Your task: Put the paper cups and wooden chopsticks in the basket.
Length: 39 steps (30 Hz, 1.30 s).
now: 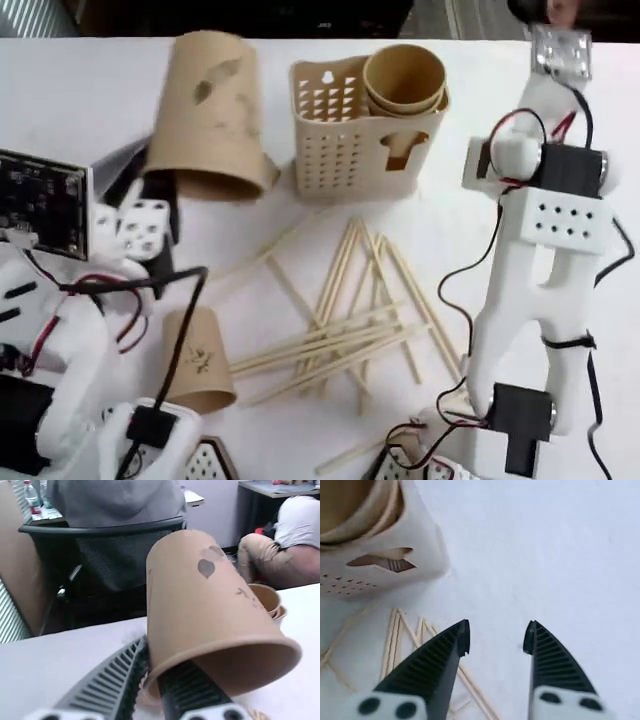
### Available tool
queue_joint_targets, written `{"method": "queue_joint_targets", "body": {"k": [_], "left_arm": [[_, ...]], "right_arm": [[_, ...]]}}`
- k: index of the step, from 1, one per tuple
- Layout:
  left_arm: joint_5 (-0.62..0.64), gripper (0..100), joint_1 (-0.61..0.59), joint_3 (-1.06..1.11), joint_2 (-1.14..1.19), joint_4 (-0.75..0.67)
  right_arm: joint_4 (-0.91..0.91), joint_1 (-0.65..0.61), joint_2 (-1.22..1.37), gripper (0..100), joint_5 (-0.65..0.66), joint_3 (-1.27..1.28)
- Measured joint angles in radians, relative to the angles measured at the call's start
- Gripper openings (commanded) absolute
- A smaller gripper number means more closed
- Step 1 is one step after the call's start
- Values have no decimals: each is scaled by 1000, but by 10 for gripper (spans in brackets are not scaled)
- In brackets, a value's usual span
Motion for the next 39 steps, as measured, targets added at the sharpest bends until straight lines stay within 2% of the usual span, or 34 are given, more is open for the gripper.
{"method": "queue_joint_targets", "body": {"k": [6,13,26,34,36,39], "left_arm": [[15,21,106,-126,204,-15],[15,22,201,-351,473,-15],[15,23,226,-775,1096,-15],[15,28,230,-876,1250,-15],[15,69,230,-876,1250,-15],[17,183,239,-876,1250,-15]], "right_arm": [[-235,26,0,180,-84,319],[-468,28,0,180,-92,539],[-491,32,0,180,-92,546],[-497,32,0,180,-92,546],[-497,32,0,180,-92,546],[-497,32,0,180,-92,546]]}}
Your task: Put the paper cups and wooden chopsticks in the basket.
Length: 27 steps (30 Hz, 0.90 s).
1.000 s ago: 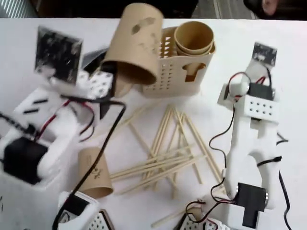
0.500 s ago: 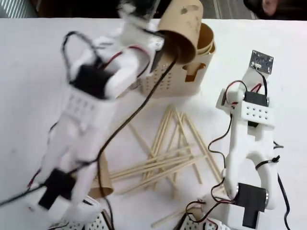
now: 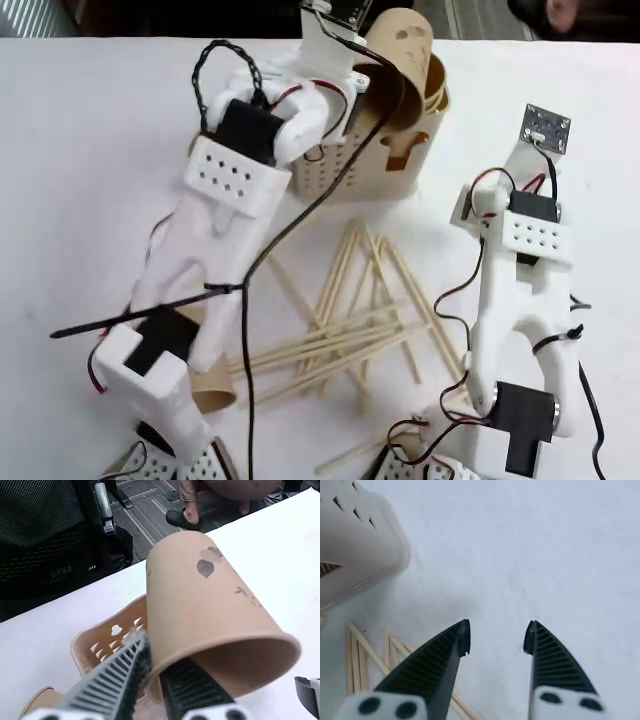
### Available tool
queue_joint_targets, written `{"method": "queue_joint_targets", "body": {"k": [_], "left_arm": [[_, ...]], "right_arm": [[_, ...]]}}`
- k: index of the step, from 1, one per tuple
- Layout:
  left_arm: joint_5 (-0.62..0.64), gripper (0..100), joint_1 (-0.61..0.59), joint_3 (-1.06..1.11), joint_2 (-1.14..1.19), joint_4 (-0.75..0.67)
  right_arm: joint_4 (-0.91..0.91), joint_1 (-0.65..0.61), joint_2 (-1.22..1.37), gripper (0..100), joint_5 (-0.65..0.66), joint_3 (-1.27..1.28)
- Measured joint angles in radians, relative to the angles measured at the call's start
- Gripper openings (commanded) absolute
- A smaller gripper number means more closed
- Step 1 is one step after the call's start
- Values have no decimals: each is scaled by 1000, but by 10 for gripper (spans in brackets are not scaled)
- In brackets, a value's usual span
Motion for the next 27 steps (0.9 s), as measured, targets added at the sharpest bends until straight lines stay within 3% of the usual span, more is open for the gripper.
{"method": "queue_joint_targets", "body": {"k": [2,8,27], "left_arm": [[5,228,17,0,0,0],[58,229,26,0,6,-2],[140,229,-32,-12,169,-302]], "right_arm": [[0,0,0,180,0,0],[0,0,0,180,0,0],[-15,0,0,180,0,0]]}}
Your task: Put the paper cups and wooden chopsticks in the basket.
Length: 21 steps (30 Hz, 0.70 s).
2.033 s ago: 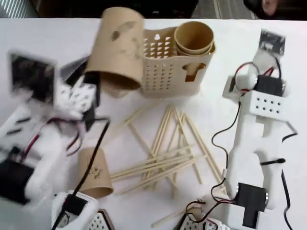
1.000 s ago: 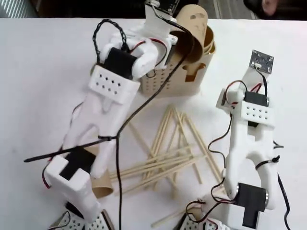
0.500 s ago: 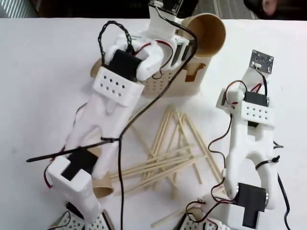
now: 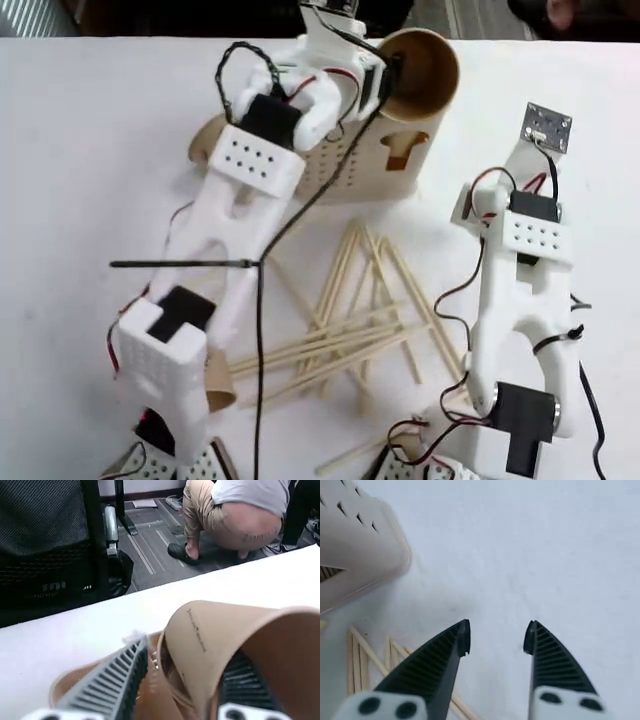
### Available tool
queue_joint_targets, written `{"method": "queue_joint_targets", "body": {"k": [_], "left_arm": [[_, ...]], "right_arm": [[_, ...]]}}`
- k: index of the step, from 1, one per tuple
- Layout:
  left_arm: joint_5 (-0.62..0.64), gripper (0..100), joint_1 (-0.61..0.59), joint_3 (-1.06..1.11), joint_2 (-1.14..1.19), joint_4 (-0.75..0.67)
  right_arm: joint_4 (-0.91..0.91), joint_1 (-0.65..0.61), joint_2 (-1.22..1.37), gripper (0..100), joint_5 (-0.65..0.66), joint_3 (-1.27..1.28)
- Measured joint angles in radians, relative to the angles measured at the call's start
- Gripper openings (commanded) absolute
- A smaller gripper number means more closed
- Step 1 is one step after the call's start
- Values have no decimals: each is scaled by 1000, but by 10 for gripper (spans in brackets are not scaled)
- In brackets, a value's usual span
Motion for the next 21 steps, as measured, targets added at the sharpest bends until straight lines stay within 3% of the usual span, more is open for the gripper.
{"method": "queue_joint_targets", "body": {"k": [3,8,21], "left_arm": [[2,215,0,0,0,-5],[-5,102,2,0,0,21],[-38,90,89,-124,-11,193]], "right_arm": [[0,0,0,180,0,0],[-3,-5,0,180,0,0],[-3,-9,0,180,0,0]]}}
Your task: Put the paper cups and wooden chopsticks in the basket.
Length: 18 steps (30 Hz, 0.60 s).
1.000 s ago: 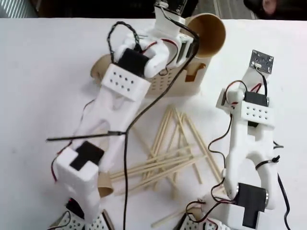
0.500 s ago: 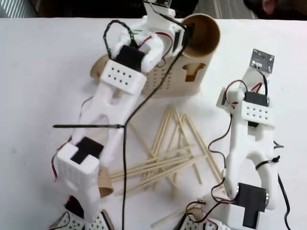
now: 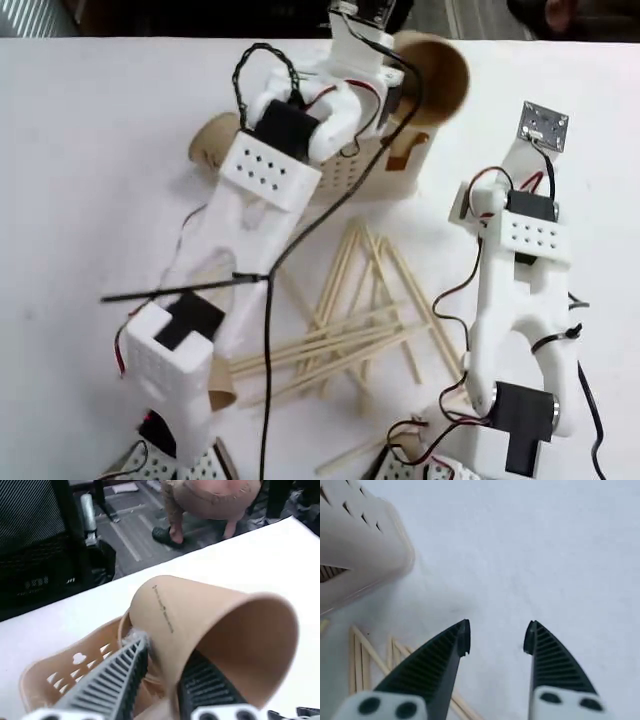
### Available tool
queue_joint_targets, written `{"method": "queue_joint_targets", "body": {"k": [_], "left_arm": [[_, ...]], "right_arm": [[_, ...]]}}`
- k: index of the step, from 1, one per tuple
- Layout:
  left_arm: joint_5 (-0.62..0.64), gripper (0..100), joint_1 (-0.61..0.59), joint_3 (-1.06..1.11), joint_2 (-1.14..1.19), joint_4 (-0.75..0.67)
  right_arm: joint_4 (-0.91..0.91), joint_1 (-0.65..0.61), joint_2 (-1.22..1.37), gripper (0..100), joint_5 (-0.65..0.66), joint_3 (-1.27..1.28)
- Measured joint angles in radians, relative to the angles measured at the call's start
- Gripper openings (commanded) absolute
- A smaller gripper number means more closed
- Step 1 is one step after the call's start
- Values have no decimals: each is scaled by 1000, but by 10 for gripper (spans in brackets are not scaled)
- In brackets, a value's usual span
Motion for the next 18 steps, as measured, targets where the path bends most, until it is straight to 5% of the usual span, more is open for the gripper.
{"method": "queue_joint_targets", "body": {"k": [8,18], "left_arm": [[0,247,5,12,0,-54],[54,256,-66,49,0,-192]], "right_arm": [[0,2,0,180,0,0],[0,2,0,180,0,0]]}}
